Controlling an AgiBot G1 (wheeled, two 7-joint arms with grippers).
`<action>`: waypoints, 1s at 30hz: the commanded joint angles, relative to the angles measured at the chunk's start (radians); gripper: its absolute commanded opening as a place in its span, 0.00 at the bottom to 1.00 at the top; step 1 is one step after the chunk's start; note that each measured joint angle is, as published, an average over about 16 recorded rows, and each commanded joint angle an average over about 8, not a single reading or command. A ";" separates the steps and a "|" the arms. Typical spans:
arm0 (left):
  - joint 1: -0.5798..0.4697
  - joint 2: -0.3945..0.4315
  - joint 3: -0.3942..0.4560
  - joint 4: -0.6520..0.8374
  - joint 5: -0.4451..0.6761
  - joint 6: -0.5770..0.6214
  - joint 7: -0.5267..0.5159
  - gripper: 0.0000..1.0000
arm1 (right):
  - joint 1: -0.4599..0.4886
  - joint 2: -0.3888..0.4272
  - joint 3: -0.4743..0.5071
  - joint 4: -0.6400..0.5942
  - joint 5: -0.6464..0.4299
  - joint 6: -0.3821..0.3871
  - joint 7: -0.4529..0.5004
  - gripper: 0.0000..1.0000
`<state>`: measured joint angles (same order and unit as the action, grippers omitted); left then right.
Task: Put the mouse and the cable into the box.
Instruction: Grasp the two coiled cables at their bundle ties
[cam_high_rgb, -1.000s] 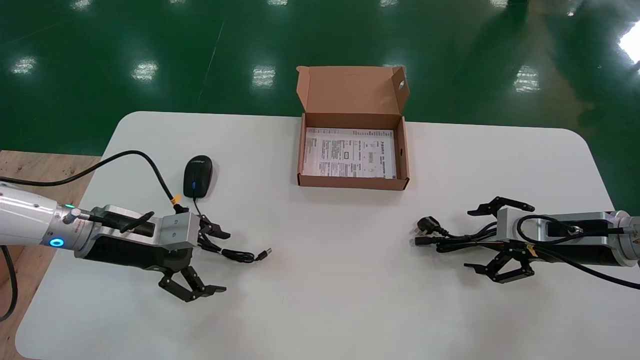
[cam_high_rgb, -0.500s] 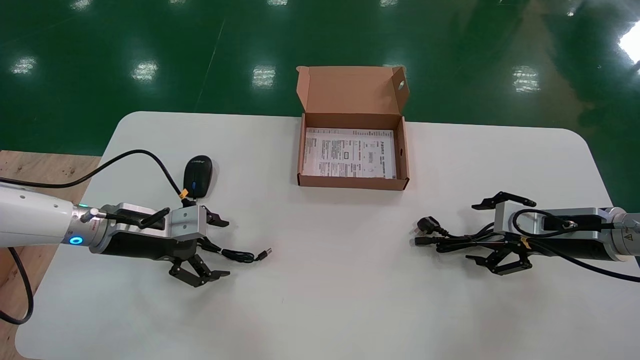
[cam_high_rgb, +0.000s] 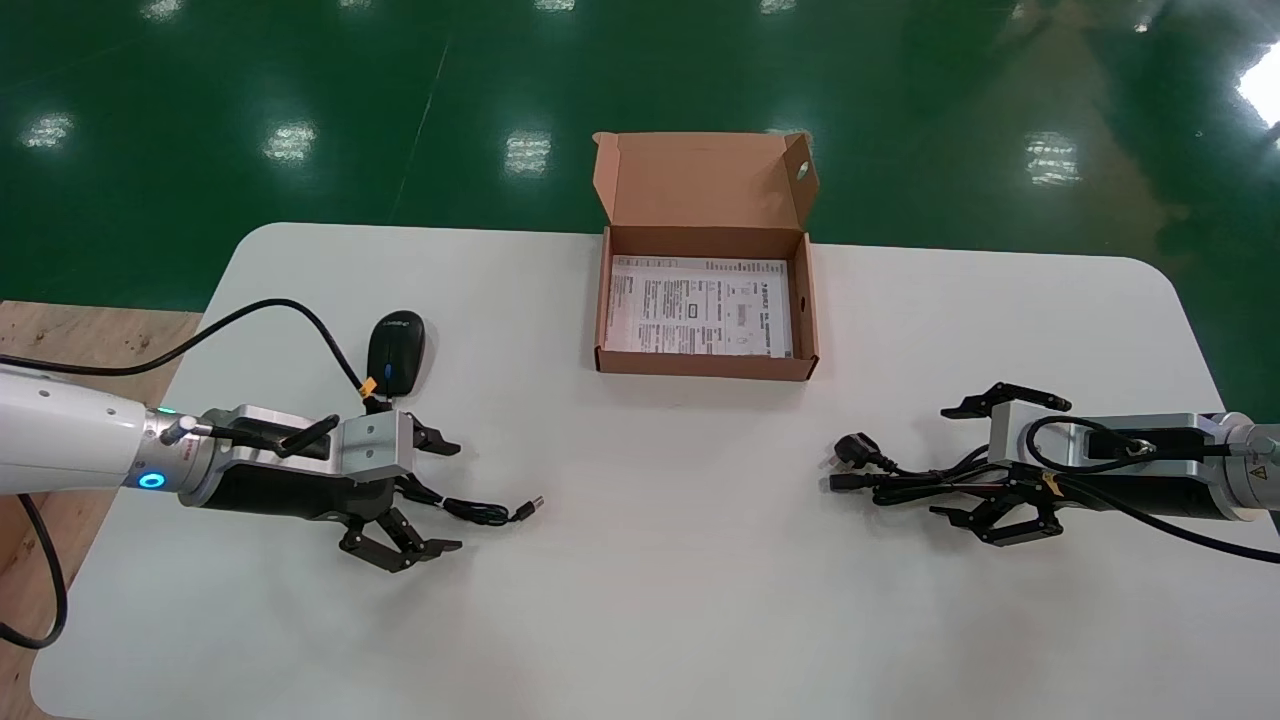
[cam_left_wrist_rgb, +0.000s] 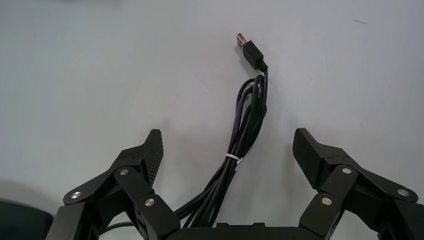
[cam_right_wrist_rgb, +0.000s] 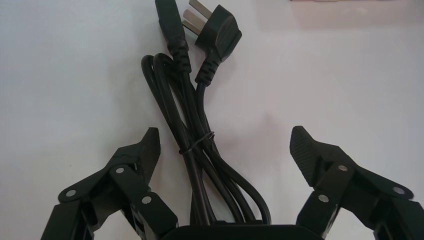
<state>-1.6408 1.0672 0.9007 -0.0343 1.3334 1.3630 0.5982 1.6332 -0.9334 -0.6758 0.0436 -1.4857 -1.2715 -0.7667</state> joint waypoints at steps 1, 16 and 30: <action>0.000 -0.001 0.000 -0.001 0.000 0.002 -0.001 0.00 | -0.001 0.000 0.000 0.002 0.000 -0.001 0.000 0.00; 0.001 -0.003 0.000 -0.006 -0.001 0.007 -0.002 0.00 | -0.002 0.001 -0.001 0.006 0.000 -0.006 0.001 0.00; 0.001 -0.004 0.000 -0.007 -0.001 0.008 -0.003 0.00 | -0.003 0.002 -0.001 0.008 0.000 -0.007 0.001 0.00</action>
<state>-1.6400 1.0634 0.9005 -0.0411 1.3320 1.3711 0.5957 1.6302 -0.9316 -0.6770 0.0511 -1.4859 -1.2784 -0.7656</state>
